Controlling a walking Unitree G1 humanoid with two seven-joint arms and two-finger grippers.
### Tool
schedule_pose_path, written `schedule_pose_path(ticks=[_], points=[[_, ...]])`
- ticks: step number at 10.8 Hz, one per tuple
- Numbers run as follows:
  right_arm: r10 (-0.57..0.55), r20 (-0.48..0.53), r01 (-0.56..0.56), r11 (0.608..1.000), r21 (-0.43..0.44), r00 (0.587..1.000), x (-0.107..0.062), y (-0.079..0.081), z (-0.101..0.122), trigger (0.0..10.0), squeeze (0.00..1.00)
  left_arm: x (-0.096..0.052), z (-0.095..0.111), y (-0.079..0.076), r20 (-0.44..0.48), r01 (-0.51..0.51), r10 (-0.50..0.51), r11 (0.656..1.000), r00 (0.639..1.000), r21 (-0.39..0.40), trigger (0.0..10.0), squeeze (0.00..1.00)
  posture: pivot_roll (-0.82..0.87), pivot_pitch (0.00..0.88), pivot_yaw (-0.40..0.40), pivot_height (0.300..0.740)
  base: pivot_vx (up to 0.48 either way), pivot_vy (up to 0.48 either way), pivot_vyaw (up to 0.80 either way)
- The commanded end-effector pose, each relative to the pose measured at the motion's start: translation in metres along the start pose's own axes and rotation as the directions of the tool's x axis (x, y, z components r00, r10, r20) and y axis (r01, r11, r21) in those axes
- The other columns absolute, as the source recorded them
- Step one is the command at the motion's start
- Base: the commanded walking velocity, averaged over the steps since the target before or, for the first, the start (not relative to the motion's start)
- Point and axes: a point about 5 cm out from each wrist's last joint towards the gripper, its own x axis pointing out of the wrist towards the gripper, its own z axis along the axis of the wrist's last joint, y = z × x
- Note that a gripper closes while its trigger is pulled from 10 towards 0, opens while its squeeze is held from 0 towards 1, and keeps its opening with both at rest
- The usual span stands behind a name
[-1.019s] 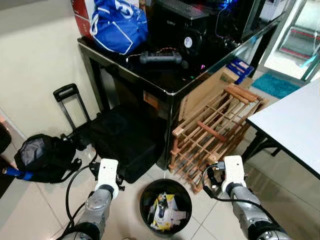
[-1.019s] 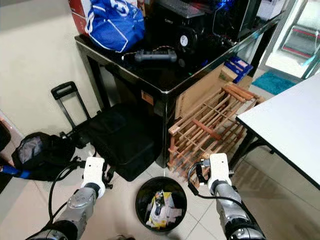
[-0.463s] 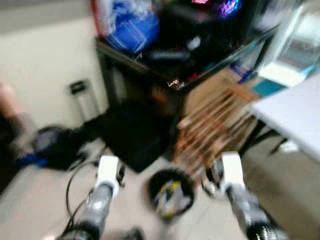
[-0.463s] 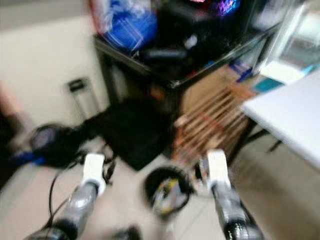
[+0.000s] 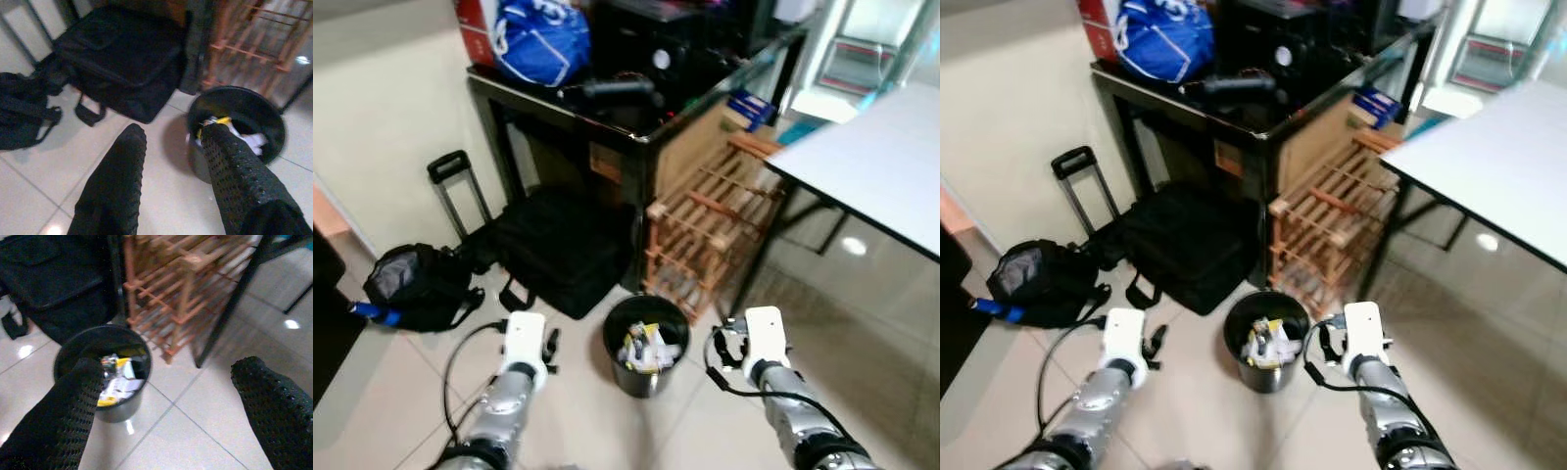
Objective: Picking trash to rubbish bin
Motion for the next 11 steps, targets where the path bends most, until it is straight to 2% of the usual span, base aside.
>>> schedule_pose_path(ticks=[1, 11], points=[[0.005, 0.010, -0.005, 1.000, -0.003, 1.000, 0.0018, 0.0013, 0.0040, 10.0, 0.00, 0.0008, 0.0030, 0.0053, 0.006, -0.014, 0.014, 1.000, 1.000, 0.008, 10.0, 0.00, -0.04, 0.027, 0.017, 0.740, 0.000, 0.000, 0.00], [0.011, 0.005, -0.011, 1.000, 0.001, 1.000, 0.0007, 0.0024, 0.0016, 10.0, 0.00, -0.0012, -0.0012, 0.0049, -0.004, -0.016, 0.016, 1.000, 1.000, 0.006, 10.0, 0.00, -0.04, 0.043, 0.016, 0.740, 0.000, 0.000, 0.00]])
